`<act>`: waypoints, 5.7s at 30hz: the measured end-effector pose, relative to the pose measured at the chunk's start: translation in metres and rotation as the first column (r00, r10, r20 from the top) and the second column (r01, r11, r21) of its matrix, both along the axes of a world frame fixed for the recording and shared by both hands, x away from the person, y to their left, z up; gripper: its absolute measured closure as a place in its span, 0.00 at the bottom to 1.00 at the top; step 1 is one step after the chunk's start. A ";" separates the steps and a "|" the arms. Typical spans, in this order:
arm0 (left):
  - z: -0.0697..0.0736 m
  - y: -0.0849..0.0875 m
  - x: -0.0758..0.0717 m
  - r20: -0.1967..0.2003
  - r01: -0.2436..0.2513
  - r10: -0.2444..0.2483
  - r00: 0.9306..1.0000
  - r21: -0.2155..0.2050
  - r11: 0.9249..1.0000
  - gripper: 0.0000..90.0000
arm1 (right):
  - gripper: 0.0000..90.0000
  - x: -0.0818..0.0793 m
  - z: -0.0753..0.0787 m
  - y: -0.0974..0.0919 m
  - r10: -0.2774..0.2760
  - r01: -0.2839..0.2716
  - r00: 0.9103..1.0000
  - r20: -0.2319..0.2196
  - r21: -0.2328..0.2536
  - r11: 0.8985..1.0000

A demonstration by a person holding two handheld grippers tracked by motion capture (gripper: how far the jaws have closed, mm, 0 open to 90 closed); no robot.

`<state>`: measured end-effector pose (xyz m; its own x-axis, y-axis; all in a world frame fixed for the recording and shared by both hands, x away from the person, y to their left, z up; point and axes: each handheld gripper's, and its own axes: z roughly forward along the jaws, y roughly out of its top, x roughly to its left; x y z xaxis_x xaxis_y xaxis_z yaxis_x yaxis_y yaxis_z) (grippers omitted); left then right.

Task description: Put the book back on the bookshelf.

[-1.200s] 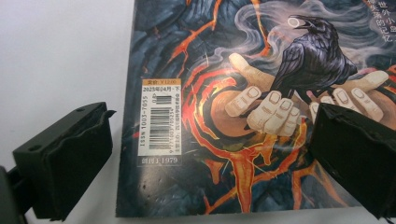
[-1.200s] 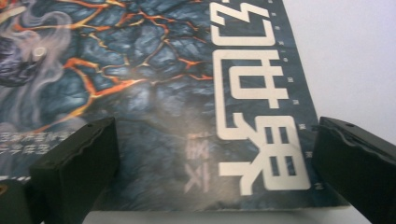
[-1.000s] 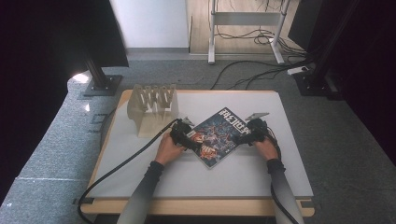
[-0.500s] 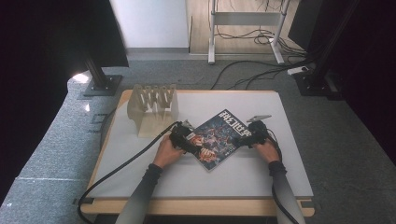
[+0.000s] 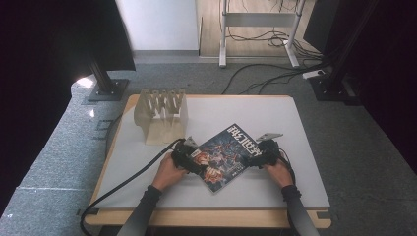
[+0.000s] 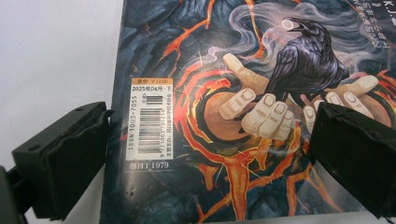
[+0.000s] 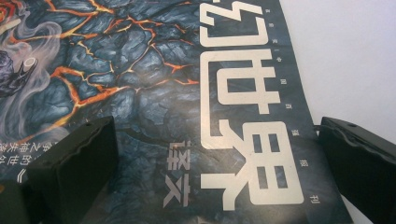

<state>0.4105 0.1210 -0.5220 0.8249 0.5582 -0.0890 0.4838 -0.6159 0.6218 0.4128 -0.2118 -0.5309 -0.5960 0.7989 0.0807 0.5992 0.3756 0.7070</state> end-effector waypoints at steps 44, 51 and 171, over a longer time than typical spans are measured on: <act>0.013 0.058 -0.051 0.064 -0.077 0.074 0.995 0.044 0.996 0.00 | 0.00 -0.057 -0.002 -0.001 0.030 -0.029 0.999 0.021 -0.055 0.998; 0.002 0.076 -0.033 0.072 -0.187 0.183 0.980 0.043 0.981 0.00 | 0.00 -0.039 -0.002 0.004 0.012 -0.011 1.000 0.017 -0.059 0.998; -0.006 0.039 -0.049 0.080 -0.117 0.116 0.990 0.013 0.993 0.00 | 0.93 0.003 0.079 0.097 0.232 -0.236 0.971 0.064 0.062 0.970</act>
<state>0.3615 0.1603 -0.5280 0.7583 0.6517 -0.0156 0.5027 -0.5694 0.6504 0.4153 -0.1151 -0.4519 -0.7708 0.6304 0.0920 0.4593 0.4497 0.7661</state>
